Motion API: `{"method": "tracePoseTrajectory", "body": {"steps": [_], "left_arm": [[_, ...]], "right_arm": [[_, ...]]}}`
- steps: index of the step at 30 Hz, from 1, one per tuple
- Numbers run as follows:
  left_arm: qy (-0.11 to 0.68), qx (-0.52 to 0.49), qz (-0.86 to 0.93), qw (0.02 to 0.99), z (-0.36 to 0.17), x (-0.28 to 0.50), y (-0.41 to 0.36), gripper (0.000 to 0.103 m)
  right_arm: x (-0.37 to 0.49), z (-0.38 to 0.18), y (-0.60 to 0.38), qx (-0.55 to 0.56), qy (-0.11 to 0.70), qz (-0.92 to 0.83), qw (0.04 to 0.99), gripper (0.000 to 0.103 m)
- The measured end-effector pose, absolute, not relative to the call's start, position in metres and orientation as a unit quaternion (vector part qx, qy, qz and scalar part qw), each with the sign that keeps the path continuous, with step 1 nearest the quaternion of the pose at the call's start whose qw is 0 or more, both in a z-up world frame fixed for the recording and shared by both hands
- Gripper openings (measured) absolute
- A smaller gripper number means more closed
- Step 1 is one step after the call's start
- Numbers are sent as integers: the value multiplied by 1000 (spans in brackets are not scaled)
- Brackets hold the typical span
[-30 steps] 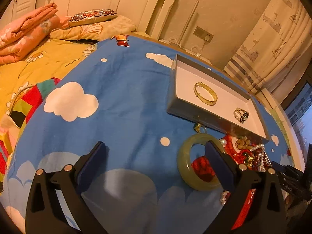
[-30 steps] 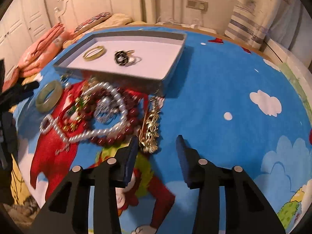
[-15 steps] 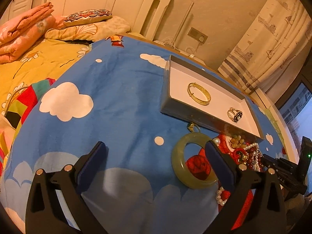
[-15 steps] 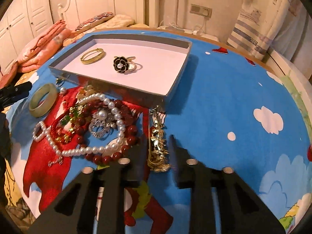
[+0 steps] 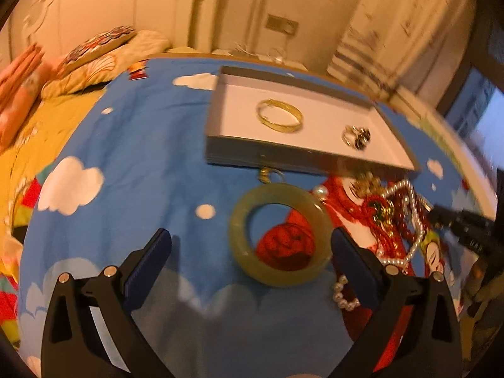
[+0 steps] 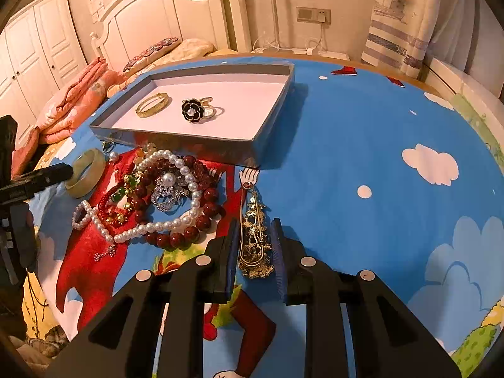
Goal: Organize jewelry
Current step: 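Move left tool to the jade bangle while right tool reaches the gold brooch, then grasp and lift the jade bangle with left tool while right tool lifts the brooch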
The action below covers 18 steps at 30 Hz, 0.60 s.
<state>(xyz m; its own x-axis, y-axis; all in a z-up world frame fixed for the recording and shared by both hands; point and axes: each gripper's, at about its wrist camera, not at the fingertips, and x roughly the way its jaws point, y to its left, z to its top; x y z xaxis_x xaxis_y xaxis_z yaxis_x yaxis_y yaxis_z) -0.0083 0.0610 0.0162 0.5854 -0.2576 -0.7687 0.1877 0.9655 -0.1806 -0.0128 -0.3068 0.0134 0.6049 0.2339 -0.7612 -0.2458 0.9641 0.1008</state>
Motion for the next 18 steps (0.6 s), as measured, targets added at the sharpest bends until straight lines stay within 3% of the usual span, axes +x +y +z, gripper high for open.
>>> {"method": "tracePoseTrajectory", "body": {"steps": [9,11,18], "left_arm": [[467,55,-98,877,0,8,19,100],[460,57,-102,880,1,7,18,87],[455,59,-105,882,3,7,18,82]], "right_arm": [[-13,12,-311,4,430,140,892,22],[-12,12,-309,-3,433,141,890,23],[-9,11,-287,-74,433,128,889,26]]}}
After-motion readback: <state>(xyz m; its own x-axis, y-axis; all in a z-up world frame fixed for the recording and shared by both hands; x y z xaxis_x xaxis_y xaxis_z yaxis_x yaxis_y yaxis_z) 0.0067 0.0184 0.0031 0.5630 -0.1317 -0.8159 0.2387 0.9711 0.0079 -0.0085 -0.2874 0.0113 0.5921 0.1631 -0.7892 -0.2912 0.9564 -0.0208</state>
